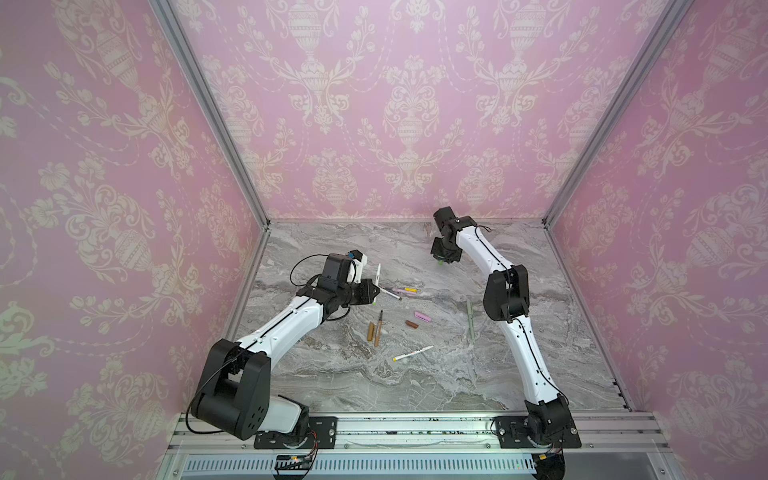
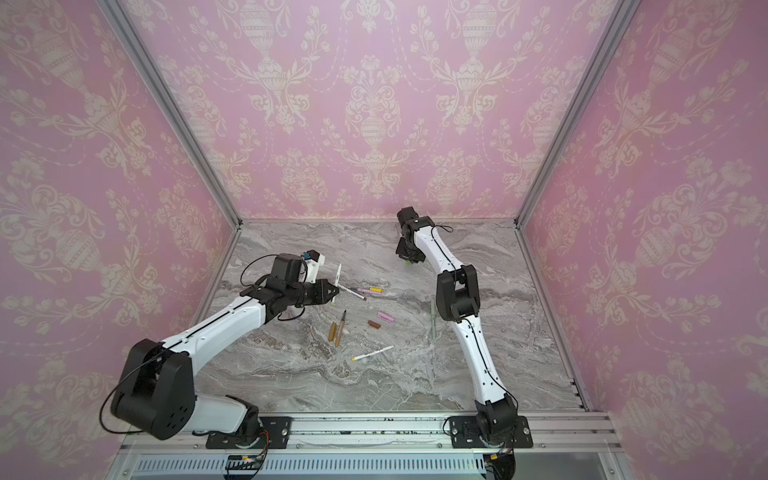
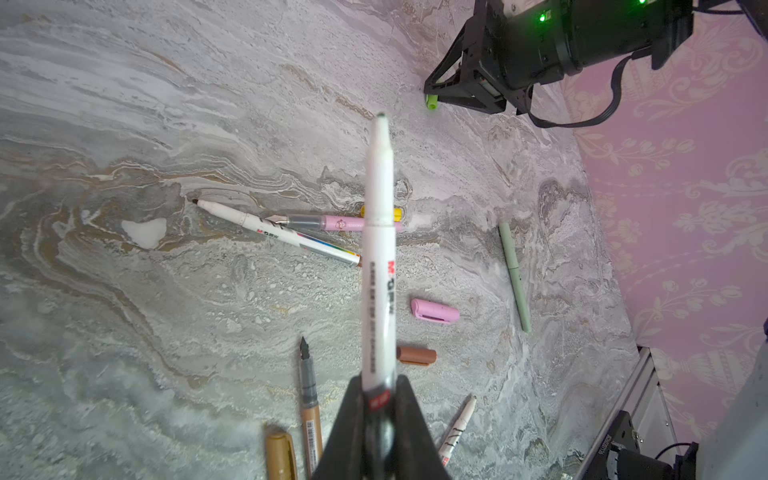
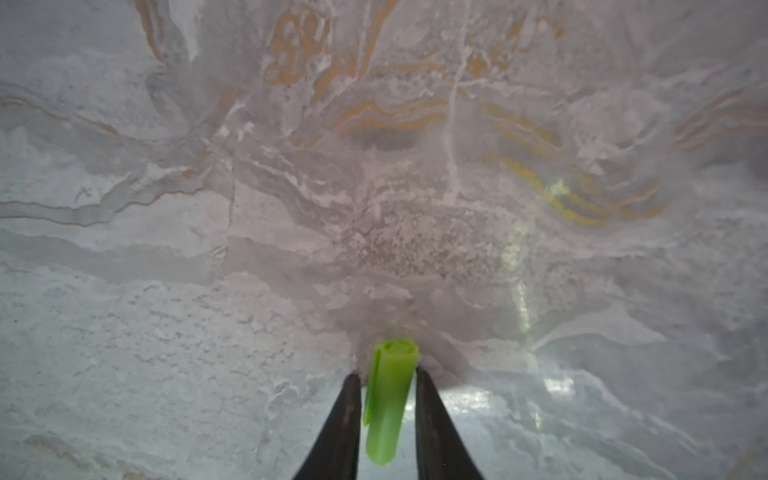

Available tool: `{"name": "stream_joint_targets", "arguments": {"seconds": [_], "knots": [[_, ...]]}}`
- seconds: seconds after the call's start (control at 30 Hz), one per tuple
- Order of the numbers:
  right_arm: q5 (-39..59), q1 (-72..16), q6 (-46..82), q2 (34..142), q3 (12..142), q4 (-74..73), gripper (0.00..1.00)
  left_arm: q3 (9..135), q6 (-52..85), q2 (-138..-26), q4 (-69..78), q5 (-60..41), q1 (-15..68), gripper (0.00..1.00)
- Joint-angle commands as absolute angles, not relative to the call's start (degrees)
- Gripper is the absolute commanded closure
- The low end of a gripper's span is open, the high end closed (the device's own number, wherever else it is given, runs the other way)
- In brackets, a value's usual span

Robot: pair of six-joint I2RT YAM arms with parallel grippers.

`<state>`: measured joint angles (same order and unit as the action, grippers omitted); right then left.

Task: Insert the pens into the pen caps
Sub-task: 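Lower the right gripper onto the light-green cap and grasp it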

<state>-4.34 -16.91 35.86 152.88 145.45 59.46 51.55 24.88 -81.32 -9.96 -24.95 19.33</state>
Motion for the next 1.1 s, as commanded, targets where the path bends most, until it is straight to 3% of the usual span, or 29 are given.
{"name": "stream_joint_targets", "arguments": {"seconds": [0.0, 0.2, 0.63, 1.07], "knots": [[-6.69, -17.31, 34.63, 156.41, 145.46, 63.91, 0.82, 53.34, 23.74, -82.09, -9.89, -25.19, 19.45, 1.0], [-5.67, -17.38, 34.63, 156.35, 145.16, 63.62, 1.0, 53.39, 23.56, -81.91, -10.5, -25.05, 19.47, 1.0], [-4.89, -21.6, 31.42, 142.43, 128.58, 56.85, 1.0, 51.8, 23.76, -78.28, -12.72, -23.55, 19.51, 1.0], [-0.71, -23.74, 36.27, 117.39, 102.22, 45.8, 1.0, 48.41, 21.14, -72.22, -14.96, -22.06, 25.5, 1.0]]}}
